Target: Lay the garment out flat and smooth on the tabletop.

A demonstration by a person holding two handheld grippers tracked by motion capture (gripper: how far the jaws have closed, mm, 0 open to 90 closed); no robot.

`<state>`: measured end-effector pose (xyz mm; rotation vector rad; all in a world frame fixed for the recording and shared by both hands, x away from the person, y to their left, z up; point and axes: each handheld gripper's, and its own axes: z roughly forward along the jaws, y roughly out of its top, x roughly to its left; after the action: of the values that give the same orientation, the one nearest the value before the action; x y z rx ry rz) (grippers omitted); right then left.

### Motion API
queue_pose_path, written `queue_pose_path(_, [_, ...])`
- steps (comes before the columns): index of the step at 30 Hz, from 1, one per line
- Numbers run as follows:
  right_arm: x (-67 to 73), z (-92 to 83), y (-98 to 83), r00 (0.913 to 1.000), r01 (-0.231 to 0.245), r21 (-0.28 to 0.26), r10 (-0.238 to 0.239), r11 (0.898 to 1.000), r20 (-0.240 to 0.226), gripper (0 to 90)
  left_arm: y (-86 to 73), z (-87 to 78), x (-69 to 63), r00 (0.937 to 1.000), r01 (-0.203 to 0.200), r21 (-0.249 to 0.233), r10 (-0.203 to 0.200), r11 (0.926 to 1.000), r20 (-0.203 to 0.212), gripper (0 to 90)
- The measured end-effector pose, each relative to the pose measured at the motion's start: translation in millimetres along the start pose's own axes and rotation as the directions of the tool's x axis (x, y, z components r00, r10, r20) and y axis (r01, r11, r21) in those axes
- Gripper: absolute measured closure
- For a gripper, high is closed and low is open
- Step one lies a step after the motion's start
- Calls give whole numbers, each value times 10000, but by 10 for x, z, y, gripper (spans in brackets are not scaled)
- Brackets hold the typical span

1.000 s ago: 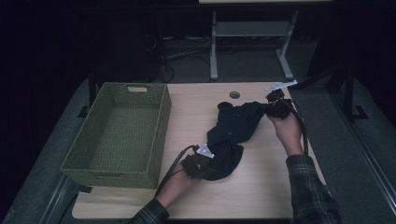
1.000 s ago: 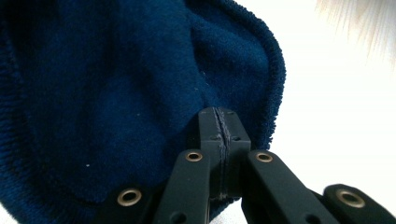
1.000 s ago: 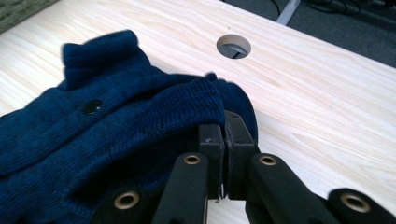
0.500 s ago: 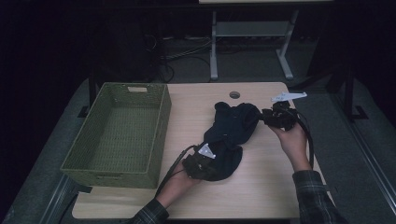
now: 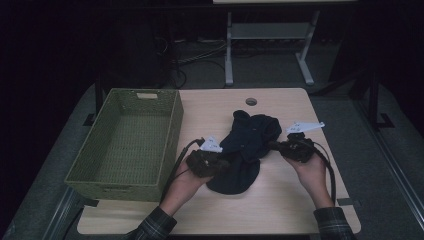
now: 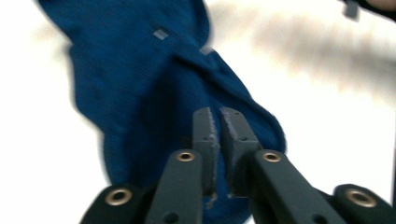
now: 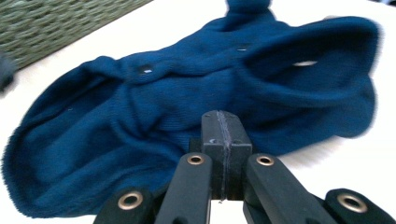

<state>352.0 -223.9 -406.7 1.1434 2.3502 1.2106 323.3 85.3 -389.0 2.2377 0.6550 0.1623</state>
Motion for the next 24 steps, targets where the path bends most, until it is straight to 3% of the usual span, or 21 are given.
queue_pose_path(1, [58, 70, -26, 9997, 92, 200, -88, 9998, -211, 898, 24, -6, 37, 9999, 71, -55, -72, 10000, -112, 893])
queue_pose_path(6, [135, 224, -46, 9990, 251, 573, -230, 9980, -370, 898, 161, 49, 252, 9942, 497, -414, -534, 9979, -933, 899])
queue_pose_path(13, [118, 440, -81, 9994, 255, 998, -232, 9947, -249, 899, 318, 285, 565, 9839, 747, -127, -758, 9971, -1618, 899])
queue_pose_path(17, [62, 536, -114, 9998, 145, 1052, -130, 9943, -144, 899, 330, 547, 718, 9829, 998, 439, -916, 9940, -1595, 899])
queue_pose_path(24, [8, 655, -145, 9999, -140, 1277, 134, 9917, 55, 899, 226, 951, 858, 9808, 1310, 1033, -1137, 9860, -1585, 899])
